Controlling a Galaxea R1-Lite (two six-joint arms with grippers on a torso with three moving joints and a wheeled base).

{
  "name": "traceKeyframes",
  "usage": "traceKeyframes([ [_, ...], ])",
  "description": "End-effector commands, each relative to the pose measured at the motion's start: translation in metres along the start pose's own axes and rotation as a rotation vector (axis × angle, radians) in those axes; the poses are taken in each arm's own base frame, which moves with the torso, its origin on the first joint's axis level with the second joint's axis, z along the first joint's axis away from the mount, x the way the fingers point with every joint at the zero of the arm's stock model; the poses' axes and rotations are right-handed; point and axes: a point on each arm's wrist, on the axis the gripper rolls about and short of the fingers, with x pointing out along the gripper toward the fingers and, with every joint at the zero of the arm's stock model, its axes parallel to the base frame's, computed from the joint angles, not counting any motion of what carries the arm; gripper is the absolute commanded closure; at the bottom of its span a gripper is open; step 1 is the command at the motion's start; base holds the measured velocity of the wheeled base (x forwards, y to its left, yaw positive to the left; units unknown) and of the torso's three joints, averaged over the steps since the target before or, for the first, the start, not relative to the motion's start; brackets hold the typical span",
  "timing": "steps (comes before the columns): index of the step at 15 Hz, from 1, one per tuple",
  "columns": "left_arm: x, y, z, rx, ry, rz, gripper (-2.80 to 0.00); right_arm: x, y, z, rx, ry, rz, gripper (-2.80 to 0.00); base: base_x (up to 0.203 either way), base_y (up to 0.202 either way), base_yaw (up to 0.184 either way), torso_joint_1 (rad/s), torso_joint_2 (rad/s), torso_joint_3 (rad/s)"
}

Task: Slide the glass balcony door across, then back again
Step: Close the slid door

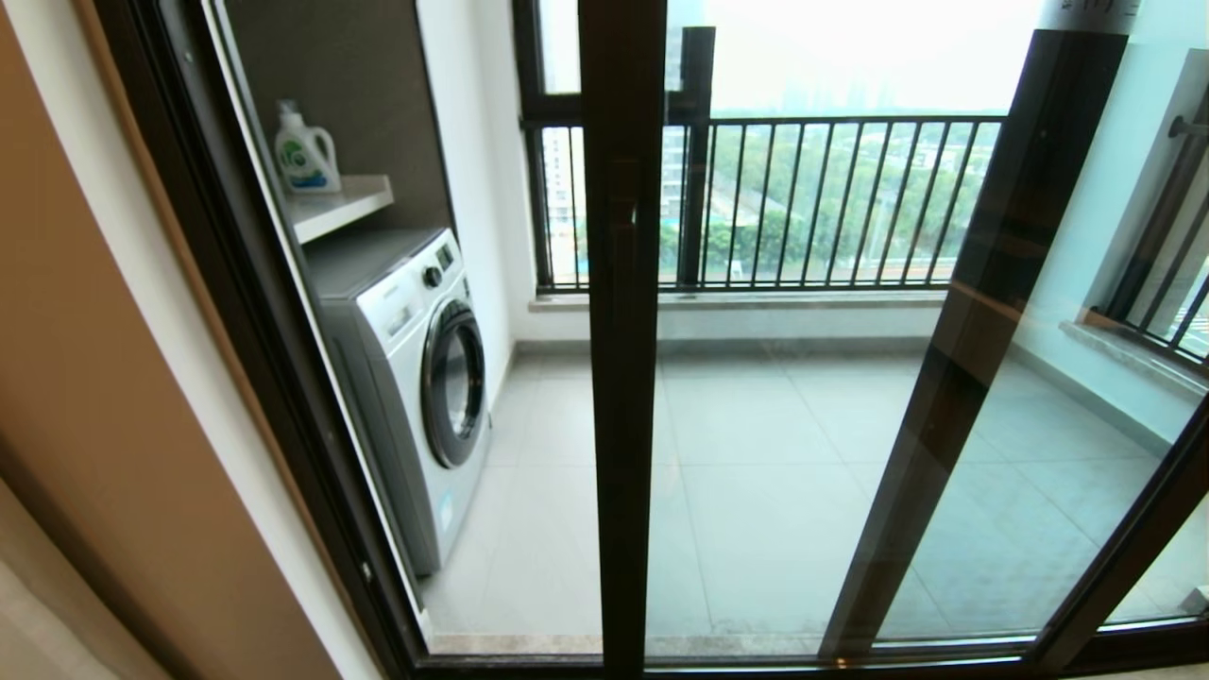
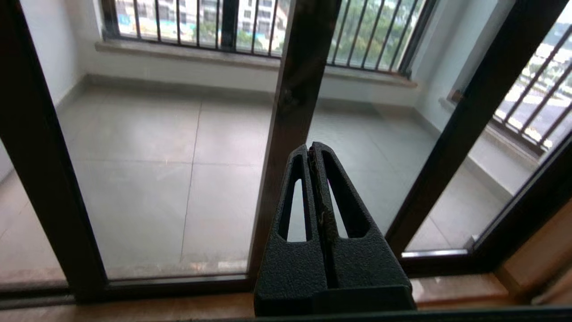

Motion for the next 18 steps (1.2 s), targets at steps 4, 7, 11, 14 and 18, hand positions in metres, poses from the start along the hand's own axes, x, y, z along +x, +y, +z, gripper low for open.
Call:
traceKeyframes([
  [4, 0.000, 0.000, -0.001, 0.012, 0.002, 0.003, 0.00, 0.005, 0.008, -0.014, 0.074, -0.016, 0.172, 0.00, 0.000, 0.000, 0.000, 0.000, 0.00, 0.000],
  [7, 0.000, 0.000, -0.001, 0.039, 0.003, -0.001, 0.00, 0.005, 0.009, -0.018, 0.085, 0.022, 0.191, 0.00, 0.000, 0.000, 0.000, 0.000, 0.00, 0.000],
  [11, 0.000, 0.000, -0.001, 0.032, 0.003, -0.001, 0.00, 0.005, 0.009, -0.018, 0.105, 0.028, 0.186, 0.00, 0.000, 0.000, 0.000, 0.000, 0.00, 0.000],
  [14, 0.000, 0.000, -0.001, 0.032, 0.004, -0.001, 0.00, 0.005, 0.009, -0.018, 0.122, 0.031, 0.183, 0.00, 0.000, 0.000, 0.000, 0.000, 0.00, 0.000],
  [18, 0.000, 0.000, -0.001, 0.032, 0.004, -0.001, 0.00, 0.005, 0.009, -0.017, 0.133, 0.028, 0.182, 0.00, 0.000, 0.000, 0.000, 0.000, 0.00, 0.000],
])
